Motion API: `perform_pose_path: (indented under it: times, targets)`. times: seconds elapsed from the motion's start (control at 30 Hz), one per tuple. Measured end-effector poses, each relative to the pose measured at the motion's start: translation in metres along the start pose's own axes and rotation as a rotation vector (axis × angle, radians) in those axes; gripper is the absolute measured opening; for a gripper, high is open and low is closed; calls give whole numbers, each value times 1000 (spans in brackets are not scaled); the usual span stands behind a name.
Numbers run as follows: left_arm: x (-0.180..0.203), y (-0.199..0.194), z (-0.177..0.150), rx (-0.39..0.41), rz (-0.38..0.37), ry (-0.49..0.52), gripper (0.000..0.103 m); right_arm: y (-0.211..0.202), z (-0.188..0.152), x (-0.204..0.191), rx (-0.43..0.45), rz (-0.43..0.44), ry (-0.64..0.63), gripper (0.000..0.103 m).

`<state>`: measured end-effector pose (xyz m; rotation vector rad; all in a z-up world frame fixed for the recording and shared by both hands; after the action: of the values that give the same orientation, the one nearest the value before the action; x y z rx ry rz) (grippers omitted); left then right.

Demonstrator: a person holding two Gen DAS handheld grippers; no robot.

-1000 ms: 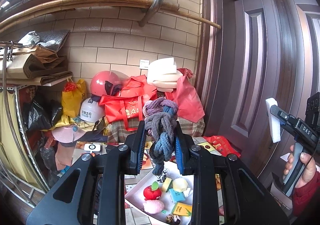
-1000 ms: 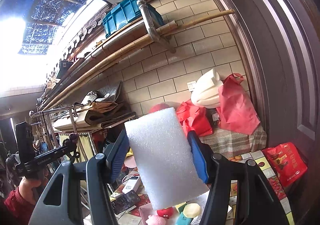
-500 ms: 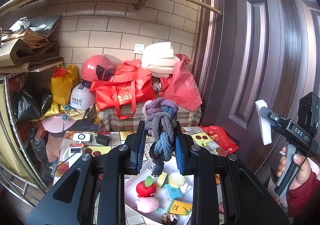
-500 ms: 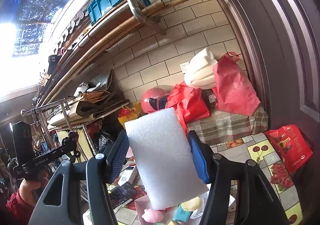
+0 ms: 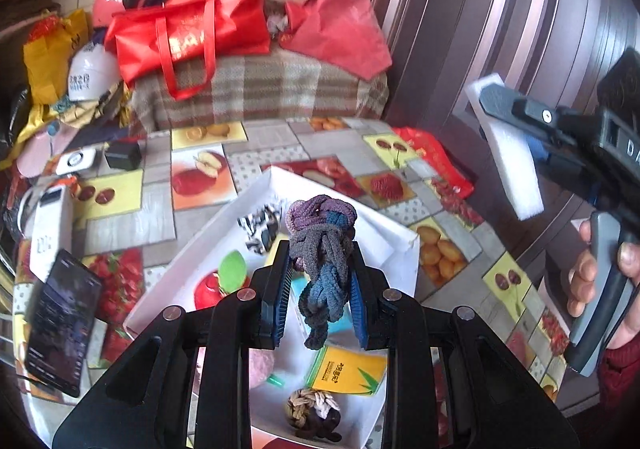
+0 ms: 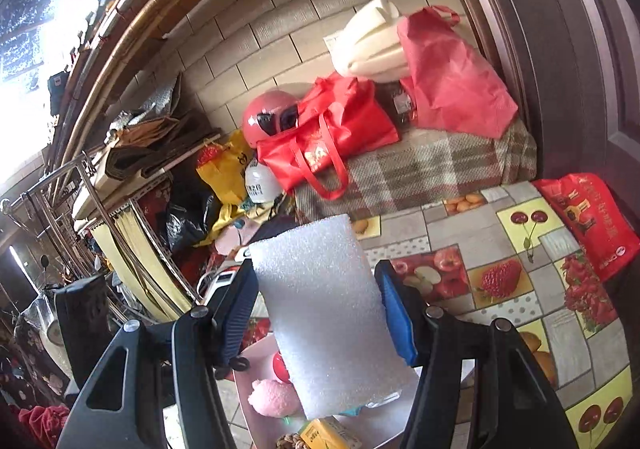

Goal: Organize soft objects
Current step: 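Release rope toy into white box with left tool while right tool drops foam sheet in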

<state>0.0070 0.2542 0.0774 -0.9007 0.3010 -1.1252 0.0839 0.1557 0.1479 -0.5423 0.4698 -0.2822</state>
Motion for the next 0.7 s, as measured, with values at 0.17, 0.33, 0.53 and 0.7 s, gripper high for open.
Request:
perform_pose_path:
  times: [0.17, 0.33, 0.53, 0.7]
  targets:
    - [-1, 41, -17, -69, 8, 8, 25, 50, -26, 9, -101, -31, -21, 59]
    - [-13, 55, -19, -90, 10, -24, 27, 84, -35, 17, -133, -55, -13, 61]
    - [-30, 66, -25, -107, 86, -55, 103, 100, -38, 20, -137, -66, 9, 95]
    - [-32, 71, -33, -126, 116, -51, 103, 96, -42, 23, -118, -99, 2, 103]
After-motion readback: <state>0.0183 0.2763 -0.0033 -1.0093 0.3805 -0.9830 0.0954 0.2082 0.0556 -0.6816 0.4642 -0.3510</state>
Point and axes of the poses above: each gripper's, at about its wrist camera, not at the fingertips, and y roughly the way its jaws point, x to its right, z to its top, the point moved 9 cm from there along y, roughly the way its jaws point, and after that the axes turned 9 degrees about -x, right-handed, at the moved point
